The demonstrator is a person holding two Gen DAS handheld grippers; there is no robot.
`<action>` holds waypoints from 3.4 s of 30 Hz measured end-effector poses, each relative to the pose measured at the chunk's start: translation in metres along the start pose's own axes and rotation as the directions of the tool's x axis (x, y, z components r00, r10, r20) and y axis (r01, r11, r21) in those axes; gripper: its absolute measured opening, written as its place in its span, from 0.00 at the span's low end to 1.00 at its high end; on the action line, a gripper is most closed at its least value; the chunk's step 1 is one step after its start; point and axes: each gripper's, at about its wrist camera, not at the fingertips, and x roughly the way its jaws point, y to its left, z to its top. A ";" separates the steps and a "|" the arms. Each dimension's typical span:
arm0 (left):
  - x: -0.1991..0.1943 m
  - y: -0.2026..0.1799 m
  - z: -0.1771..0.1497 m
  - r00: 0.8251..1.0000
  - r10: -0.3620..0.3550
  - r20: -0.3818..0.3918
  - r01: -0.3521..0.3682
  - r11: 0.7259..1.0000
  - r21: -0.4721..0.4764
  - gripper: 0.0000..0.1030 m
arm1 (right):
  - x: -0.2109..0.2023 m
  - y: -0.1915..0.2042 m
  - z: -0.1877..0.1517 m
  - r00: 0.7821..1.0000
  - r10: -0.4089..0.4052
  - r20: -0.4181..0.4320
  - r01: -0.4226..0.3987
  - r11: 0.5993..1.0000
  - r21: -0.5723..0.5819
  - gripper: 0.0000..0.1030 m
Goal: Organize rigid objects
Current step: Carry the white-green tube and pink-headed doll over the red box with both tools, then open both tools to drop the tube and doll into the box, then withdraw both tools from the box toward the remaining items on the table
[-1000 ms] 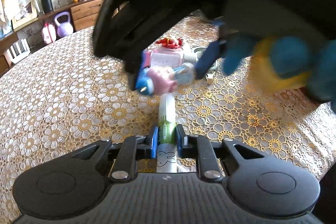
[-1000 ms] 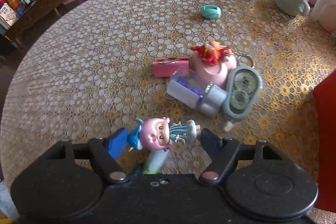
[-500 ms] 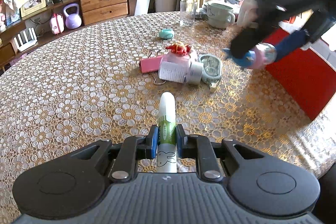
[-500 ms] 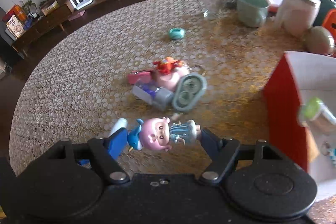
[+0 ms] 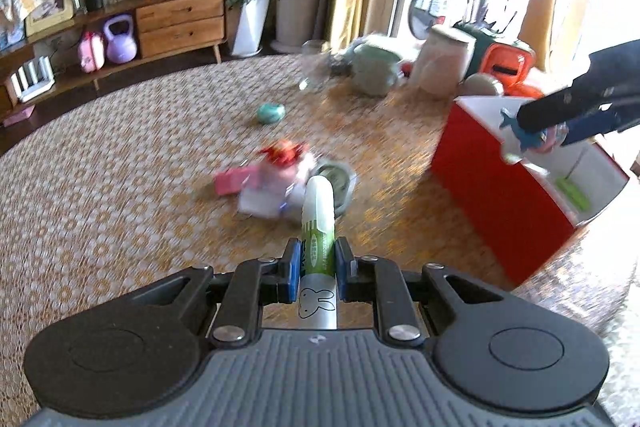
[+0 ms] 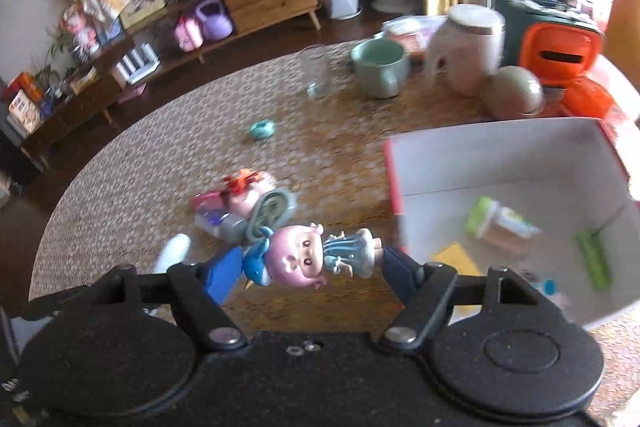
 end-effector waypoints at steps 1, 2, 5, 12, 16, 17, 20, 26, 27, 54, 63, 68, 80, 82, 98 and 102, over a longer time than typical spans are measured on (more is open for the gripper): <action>-0.003 -0.007 0.004 1.000 -0.005 0.004 0.005 1.000 0.006 0.16 | -0.004 -0.008 0.000 1.000 -0.003 0.008 0.003 1.000 0.009 0.73; -0.005 -0.012 0.008 1.000 -0.011 0.007 0.011 1.000 0.012 0.16 | -0.008 -0.015 0.000 1.000 -0.007 0.016 0.007 1.000 0.018 0.73; -0.008 -0.034 0.020 0.999 -0.032 0.017 0.032 0.999 0.031 0.16 | -0.021 -0.038 -0.001 0.999 -0.022 0.042 0.020 0.999 0.043 0.73; -0.001 -0.090 0.044 0.995 -0.098 0.012 0.097 0.993 0.065 0.16 | -0.047 -0.101 -0.004 0.993 -0.078 0.083 0.070 0.992 0.102 0.73; 0.008 -0.125 0.057 0.991 -0.134 0.001 0.133 0.986 0.096 0.16 | -0.050 -0.132 -0.007 0.990 -0.117 0.080 0.106 0.986 0.129 0.73; 0.011 -0.132 0.059 0.990 -0.141 -0.003 0.141 0.985 0.100 0.16 | -0.050 -0.139 -0.007 0.989 -0.124 0.077 0.113 0.984 0.138 0.73; 0.022 -0.156 0.066 0.987 -0.159 -0.018 0.160 0.980 0.121 0.16 | -0.049 -0.156 -0.010 0.987 -0.145 0.072 0.133 0.980 0.148 0.73; 0.043 -0.198 0.079 0.979 -0.195 -0.053 0.201 0.968 0.147 0.16 | -0.043 -0.187 -0.013 0.986 -0.161 0.044 0.154 0.978 0.141 0.73; 0.046 -0.203 0.081 0.978 -0.200 -0.060 0.207 0.967 0.147 0.16 | -0.042 -0.191 -0.014 0.986 -0.160 0.041 0.153 0.979 0.136 0.73; 0.177 -0.297 0.089 0.914 -0.253 -0.316 0.323 0.926 0.194 0.16 | 0.052 -0.201 -0.032 0.957 -0.255 -0.139 0.209 0.938 -0.278 0.73; 0.203 -0.311 0.086 0.892 -0.218 -0.395 0.319 0.924 0.211 0.16 | 0.054 -0.194 -0.036 0.954 -0.273 -0.127 0.221 0.921 -0.320 0.69; 0.214 -0.306 0.084 0.876 -0.203 -0.437 0.304 0.936 0.175 0.16 | 0.050 -0.196 -0.036 0.955 -0.272 -0.122 0.220 0.919 -0.327 0.70; 0.205 -0.301 0.085 0.872 -0.220 -0.437 0.308 0.941 0.142 0.17 | 0.025 -0.214 -0.036 0.973 -0.216 -0.078 0.192 0.952 -0.239 0.73; 0.197 -0.299 0.086 0.879 -0.229 -0.419 0.315 0.937 0.148 0.17 | 0.020 -0.215 -0.037 0.977 -0.203 -0.069 0.183 0.958 -0.222 0.73; 0.121 -0.272 0.091 0.924 -0.281 -0.258 0.328 0.931 0.161 0.17 | -0.034 -0.179 -0.042 0.993 -0.113 0.045 0.118 0.983 -0.140 0.77; 0.102 -0.263 0.091 0.932 -0.288 -0.221 0.326 0.932 0.158 0.17 | -0.044 -0.169 -0.046 0.992 -0.102 0.070 0.111 0.985 -0.134 0.78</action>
